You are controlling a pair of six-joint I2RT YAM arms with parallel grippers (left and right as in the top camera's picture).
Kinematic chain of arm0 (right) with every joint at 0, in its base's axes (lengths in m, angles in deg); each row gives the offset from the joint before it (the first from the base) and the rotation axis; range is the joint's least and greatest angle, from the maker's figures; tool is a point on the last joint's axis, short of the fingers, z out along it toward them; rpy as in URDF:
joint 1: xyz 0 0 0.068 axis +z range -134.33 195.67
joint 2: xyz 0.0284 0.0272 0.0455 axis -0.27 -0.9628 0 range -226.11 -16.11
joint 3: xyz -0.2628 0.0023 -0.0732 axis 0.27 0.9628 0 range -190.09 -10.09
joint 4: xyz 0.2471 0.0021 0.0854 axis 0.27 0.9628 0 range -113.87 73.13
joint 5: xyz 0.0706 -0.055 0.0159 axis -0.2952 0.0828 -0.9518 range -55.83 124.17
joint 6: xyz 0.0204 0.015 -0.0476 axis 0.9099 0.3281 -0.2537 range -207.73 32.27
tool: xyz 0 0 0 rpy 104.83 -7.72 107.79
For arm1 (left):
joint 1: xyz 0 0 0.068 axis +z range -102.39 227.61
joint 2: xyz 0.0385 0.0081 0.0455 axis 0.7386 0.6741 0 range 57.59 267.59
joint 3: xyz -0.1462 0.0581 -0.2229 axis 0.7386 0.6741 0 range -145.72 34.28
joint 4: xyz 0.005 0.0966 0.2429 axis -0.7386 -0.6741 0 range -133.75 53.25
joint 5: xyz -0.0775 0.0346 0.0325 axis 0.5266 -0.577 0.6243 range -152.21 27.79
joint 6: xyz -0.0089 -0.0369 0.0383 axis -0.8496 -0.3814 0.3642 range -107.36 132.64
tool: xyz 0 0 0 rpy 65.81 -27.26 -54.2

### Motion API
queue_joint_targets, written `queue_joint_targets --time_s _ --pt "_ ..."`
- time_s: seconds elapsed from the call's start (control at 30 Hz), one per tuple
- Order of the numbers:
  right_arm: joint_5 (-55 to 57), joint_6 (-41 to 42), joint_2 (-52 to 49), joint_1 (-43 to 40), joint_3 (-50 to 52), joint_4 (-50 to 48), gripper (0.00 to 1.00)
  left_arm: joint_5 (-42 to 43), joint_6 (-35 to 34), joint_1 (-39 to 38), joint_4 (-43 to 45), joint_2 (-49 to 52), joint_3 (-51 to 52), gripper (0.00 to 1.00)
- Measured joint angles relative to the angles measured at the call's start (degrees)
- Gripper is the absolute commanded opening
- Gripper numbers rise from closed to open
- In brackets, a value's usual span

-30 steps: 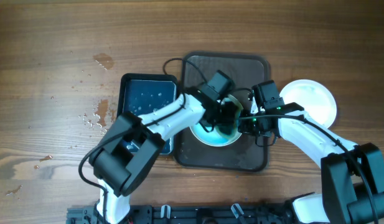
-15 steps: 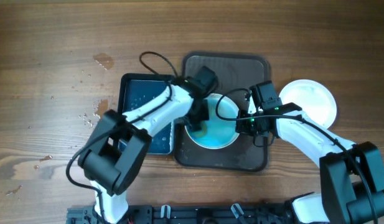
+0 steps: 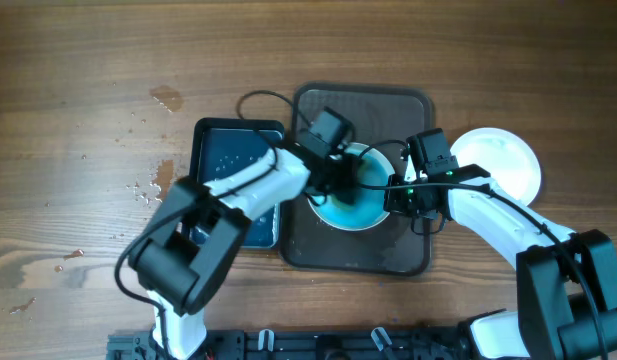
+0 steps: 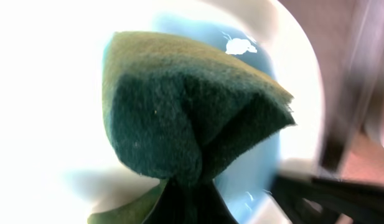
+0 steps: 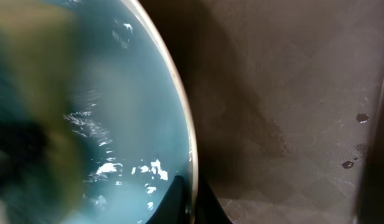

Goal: Clean dirty plates on tray and stack at the side
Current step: 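Scrub the last plate with the sponge while the right gripper holds it, then return the sponge to the water tray and raise the left gripper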

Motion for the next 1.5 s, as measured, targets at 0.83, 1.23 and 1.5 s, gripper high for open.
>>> queue_joint_targets --time_s 0.83,1.23,1.5 --pt "-2.1 -0.5 -0.3 1.3 0.0 -0.4 0.04 -21.7 -4.5 2.7 -26.0 -22.5 1.0 0.04" --pt "-2.2 -0.7 -0.4 1.3 0.5 -3.5 0.04 -21.7 2.6 26.9 -16.8 -28.4 21.2 0.26" --pt "-1.7 -2.2 4.5 1.3 -1.7 10.2 0.04 -15.2 8.3 26.9 -32.1 -33.7 7.8 1.0"
